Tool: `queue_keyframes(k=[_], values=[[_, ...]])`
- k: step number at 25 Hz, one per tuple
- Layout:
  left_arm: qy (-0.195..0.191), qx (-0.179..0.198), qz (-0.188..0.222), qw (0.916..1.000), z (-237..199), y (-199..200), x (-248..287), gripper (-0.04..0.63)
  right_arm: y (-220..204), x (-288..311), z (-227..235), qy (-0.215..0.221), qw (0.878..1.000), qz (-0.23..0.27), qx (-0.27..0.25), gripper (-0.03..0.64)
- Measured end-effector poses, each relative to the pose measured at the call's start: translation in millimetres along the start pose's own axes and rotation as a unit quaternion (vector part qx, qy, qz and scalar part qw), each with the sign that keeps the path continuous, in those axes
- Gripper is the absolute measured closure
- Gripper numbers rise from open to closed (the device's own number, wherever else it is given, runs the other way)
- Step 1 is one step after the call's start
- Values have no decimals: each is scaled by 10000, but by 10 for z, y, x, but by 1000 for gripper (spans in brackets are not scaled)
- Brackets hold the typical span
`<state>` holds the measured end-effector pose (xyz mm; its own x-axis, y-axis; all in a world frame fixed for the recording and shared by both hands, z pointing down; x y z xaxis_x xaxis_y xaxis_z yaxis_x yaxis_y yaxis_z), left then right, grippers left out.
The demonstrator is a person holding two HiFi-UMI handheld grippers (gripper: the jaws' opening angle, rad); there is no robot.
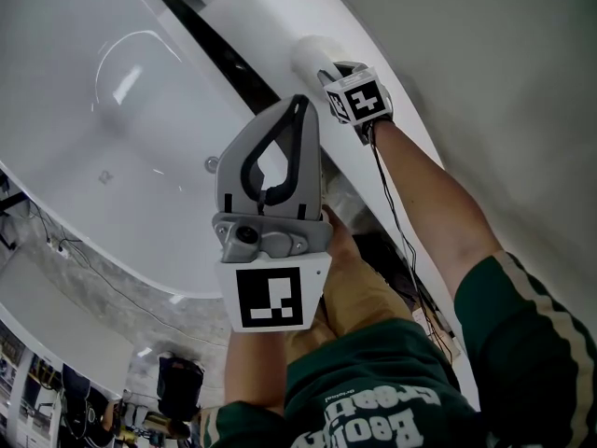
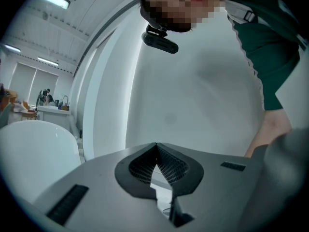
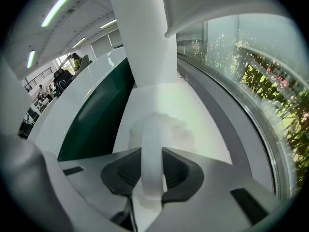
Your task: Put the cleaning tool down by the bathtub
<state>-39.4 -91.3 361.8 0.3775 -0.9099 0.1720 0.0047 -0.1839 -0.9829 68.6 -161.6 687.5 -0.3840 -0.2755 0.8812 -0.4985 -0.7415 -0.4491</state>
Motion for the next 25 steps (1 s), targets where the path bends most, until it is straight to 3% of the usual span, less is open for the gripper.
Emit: queue_keyframes(k=[6,18,25], values=[[-79,17,-38,10000,23,-8,-36,591,102,-56,-55,122,9995,282,5,399],[-130,38,0,9999,55,102,-92,590,141,-195,-68,157,9989,392,-197,399],[-216,158,91,9996,164,323,-231,591,269,-606,-229,77,9964,784,-305,399]])
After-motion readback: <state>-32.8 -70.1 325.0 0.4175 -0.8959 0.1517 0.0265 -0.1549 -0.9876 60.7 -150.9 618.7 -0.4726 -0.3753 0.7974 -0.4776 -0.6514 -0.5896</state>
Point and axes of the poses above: the fingertips, and each gripper's own axes: x forward along the fingers, z to its right, y out of its top, the point moved 3 cm from there along -x, backward along the fingers, and after that the axes turned 1 degree about x, right-handed, at the moved point
